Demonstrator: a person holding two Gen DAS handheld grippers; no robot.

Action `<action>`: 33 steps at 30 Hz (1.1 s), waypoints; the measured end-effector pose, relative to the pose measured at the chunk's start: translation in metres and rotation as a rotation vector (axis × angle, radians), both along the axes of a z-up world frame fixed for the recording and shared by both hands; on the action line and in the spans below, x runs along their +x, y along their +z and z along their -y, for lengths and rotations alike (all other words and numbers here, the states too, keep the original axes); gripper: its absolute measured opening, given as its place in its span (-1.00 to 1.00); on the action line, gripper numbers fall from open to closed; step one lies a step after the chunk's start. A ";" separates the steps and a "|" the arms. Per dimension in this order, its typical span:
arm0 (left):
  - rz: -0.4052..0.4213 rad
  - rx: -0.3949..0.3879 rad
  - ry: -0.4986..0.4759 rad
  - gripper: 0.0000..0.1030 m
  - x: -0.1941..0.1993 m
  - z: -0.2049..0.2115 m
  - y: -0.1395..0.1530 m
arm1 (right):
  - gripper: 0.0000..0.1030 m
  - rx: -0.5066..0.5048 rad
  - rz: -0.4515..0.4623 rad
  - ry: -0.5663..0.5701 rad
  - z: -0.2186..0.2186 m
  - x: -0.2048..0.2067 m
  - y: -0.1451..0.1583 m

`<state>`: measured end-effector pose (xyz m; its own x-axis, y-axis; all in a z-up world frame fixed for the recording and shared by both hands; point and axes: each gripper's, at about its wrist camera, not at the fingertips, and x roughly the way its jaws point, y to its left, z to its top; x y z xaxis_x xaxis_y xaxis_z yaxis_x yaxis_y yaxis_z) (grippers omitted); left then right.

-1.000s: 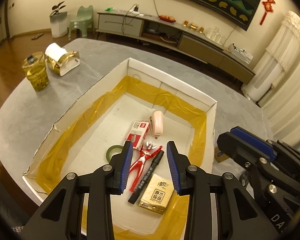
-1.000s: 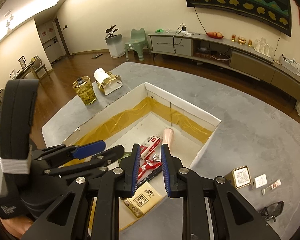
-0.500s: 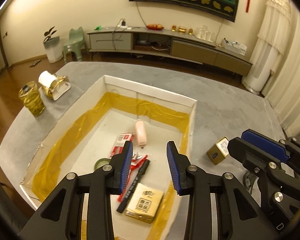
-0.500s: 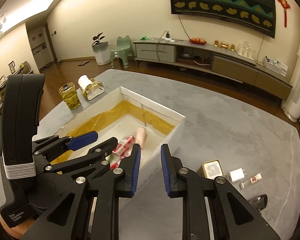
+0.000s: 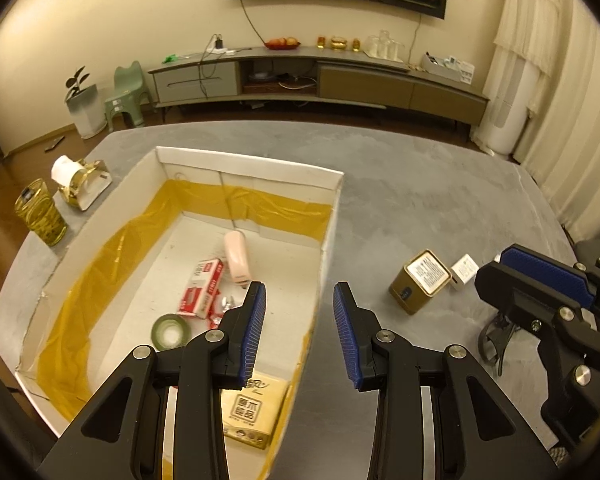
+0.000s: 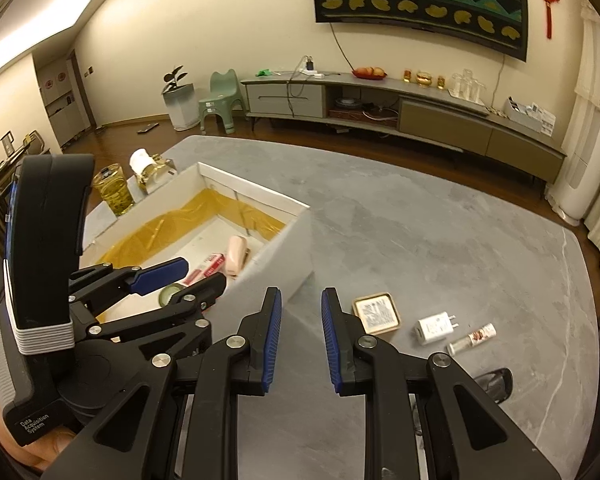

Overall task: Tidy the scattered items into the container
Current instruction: 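Move both tools away from the box toward the gold tin and charger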

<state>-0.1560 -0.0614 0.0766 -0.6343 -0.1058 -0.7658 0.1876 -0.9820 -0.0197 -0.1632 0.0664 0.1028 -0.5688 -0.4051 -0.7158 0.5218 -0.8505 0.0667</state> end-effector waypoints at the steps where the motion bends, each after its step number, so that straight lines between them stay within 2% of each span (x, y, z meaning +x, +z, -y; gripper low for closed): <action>1: 0.001 -0.010 -0.009 -0.27 -0.001 -0.004 -0.002 | -0.56 -0.003 0.002 -0.004 -0.003 -0.002 -0.002; 6: -0.010 -0.107 -0.068 -0.27 -0.006 -0.033 -0.007 | -0.56 -0.007 0.026 -0.023 -0.014 -0.010 -0.012; 9: -0.002 -0.138 -0.099 -0.23 -0.009 -0.046 -0.013 | -0.56 -0.015 0.046 -0.032 -0.020 -0.017 -0.019; 15: 0.034 -0.124 -0.130 -0.22 -0.019 -0.057 -0.027 | -0.56 -0.036 0.094 -0.055 -0.034 -0.032 -0.034; 22: 0.074 -0.073 -0.146 -0.22 -0.029 -0.061 -0.042 | -0.53 -0.098 0.174 -0.102 -0.059 -0.056 -0.049; 25: 0.065 -0.078 -0.160 -0.04 -0.031 -0.067 -0.045 | -0.39 -0.131 0.197 -0.134 -0.073 -0.064 -0.052; 33: 0.045 -0.066 -0.221 -0.02 -0.034 -0.087 -0.048 | -0.30 -0.206 0.253 -0.201 -0.111 -0.087 -0.060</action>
<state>-0.1902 0.0254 0.0290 -0.6127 -0.0190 -0.7901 -0.0333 -0.9982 0.0498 -0.2503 0.1770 0.0432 -0.4672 -0.4537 -0.7589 0.2915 -0.8894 0.3523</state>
